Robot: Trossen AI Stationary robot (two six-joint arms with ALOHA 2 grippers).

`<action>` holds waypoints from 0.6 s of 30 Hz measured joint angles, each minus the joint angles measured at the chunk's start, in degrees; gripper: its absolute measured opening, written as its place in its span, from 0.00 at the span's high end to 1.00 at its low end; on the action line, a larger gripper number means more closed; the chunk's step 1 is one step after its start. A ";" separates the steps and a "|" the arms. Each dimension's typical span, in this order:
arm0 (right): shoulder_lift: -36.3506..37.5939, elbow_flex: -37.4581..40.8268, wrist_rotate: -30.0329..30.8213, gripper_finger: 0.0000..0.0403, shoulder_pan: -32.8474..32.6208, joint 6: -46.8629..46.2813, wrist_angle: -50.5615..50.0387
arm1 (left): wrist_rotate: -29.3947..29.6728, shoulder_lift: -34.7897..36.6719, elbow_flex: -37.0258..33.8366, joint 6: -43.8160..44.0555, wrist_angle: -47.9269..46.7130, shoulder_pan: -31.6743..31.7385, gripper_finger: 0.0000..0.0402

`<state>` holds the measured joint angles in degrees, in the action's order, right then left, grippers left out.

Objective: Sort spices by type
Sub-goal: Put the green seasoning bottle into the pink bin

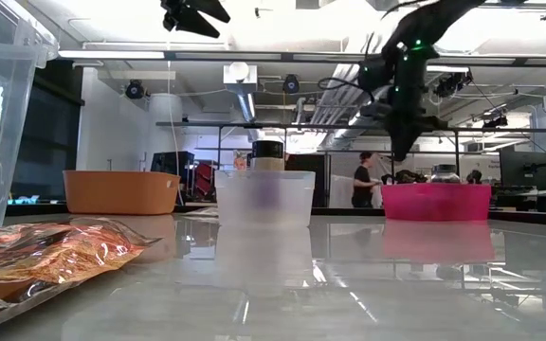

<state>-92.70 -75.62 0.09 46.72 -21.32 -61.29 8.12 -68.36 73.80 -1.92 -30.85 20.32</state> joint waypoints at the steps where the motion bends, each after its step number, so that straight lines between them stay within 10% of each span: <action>1: -0.90 -0.98 1.15 0.99 0.58 0.56 -0.70 | 0.00 0.00 0.00 0.19 0.00 0.15 0.27; 18: -6.33 -4.35 5.24 0.37 1.89 -2.65 -4.00 | -0.04 0.00 0.00 0.52 -1.25 0.74 0.27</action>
<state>-99.03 -79.96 5.33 48.61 -23.96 -65.29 8.08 -68.36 73.80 -1.41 -32.10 21.06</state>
